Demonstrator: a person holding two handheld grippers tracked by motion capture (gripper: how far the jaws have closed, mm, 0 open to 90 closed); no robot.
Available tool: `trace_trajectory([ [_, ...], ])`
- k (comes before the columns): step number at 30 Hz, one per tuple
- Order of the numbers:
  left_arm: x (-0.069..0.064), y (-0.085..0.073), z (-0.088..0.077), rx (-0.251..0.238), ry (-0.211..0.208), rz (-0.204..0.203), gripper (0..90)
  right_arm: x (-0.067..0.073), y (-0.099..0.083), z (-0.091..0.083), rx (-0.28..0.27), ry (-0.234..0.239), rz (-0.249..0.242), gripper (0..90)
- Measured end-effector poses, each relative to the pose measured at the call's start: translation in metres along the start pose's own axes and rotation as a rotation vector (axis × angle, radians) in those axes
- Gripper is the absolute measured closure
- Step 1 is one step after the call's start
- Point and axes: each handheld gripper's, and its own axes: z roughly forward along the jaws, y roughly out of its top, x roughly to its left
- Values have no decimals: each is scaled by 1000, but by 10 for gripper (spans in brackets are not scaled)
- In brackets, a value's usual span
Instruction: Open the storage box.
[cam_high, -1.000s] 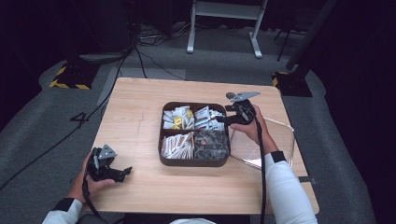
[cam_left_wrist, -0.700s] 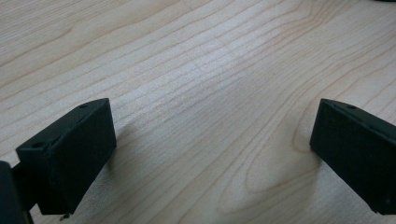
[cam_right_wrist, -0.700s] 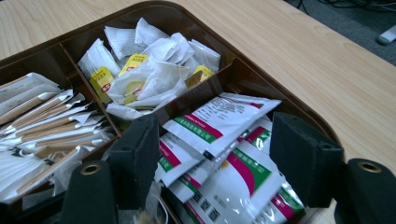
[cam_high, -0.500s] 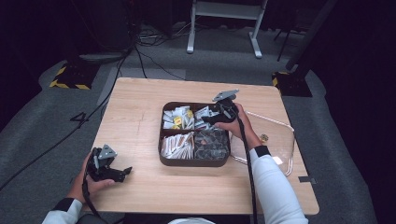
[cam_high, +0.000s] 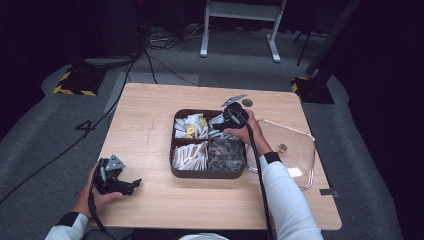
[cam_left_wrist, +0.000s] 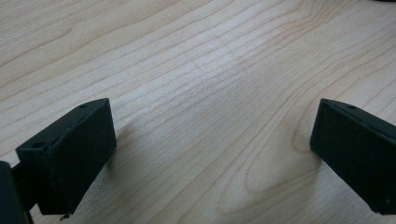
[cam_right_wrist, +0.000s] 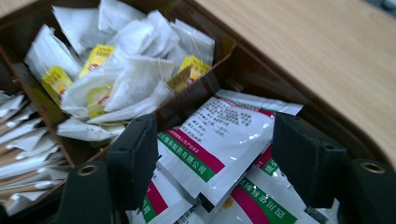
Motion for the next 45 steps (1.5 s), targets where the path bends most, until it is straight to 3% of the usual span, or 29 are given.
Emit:
trace_trajectory([
  [3, 0, 0, 0, 0, 0, 0, 5, -1, -2, 7, 27, -3, 8, 309],
  [6, 0, 0, 0, 0, 0, 0, 5, -1, -1, 8, 17, -4, 15, 312],
  [11, 0, 0, 0, 0, 0, 0, 5, 6, 5, 4, -20, 2, -18, 338],
  [15, 0, 0, 0, 0, 0, 0, 5, 10, 7, 3, -29, 40, -27, 437],
  [21, 0, 0, 0, 0, 1, 0, 5, 12, 8, 12, 14, 24, -36, 578],
  [29, 0, 0, 0, -1, 1, -1, 5, 13, 9, 15, -1, 54, -35, 780],
  [33, 0, 0, 0, -1, 0, -1, 5, 14, 7, 14, -14, 41, -32, 882],
  [40, 0, 0, 0, 0, 0, 0, 5, 12, 2, 2, -61, 11, -21, 900],
  [45, 0, 0, 0, 0, 0, 0, 5, 9, -1, -10, -97, 18, -11, 900],
])
